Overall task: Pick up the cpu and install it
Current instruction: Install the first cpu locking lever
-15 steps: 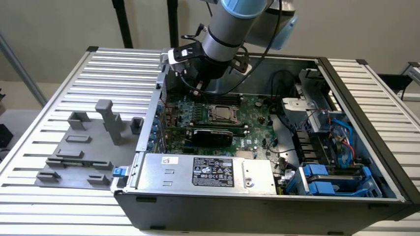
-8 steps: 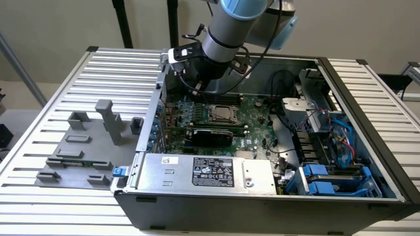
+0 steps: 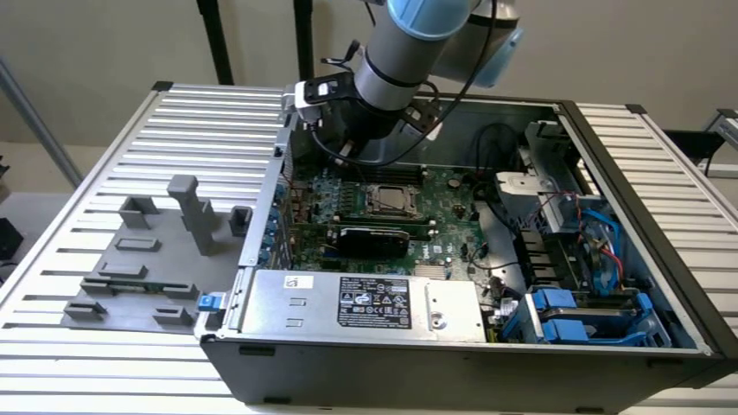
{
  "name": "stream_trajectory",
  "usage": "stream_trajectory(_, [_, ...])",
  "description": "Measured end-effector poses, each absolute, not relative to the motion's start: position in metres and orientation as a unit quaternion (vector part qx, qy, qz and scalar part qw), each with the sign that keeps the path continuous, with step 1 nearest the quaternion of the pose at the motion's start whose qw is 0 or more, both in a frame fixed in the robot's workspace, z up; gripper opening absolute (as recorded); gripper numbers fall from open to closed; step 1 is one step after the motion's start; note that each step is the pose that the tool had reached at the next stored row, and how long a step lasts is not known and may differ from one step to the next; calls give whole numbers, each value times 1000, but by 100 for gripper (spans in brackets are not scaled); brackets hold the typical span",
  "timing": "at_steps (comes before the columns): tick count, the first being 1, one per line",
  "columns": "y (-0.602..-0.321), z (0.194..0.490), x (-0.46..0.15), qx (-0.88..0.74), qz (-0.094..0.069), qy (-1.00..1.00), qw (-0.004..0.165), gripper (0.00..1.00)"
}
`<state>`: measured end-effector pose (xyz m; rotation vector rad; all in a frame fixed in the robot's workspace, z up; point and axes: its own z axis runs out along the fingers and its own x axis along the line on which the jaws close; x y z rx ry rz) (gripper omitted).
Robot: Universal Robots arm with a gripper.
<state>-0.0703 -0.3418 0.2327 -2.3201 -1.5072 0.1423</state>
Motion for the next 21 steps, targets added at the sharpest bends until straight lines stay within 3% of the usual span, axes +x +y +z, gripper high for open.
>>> stream_trajectory(10, [-349, 238, -71, -832, 46, -513, 206, 11])
stream_trajectory(21, [-350, 238, -77, -849, 41, -482, 211, 11])
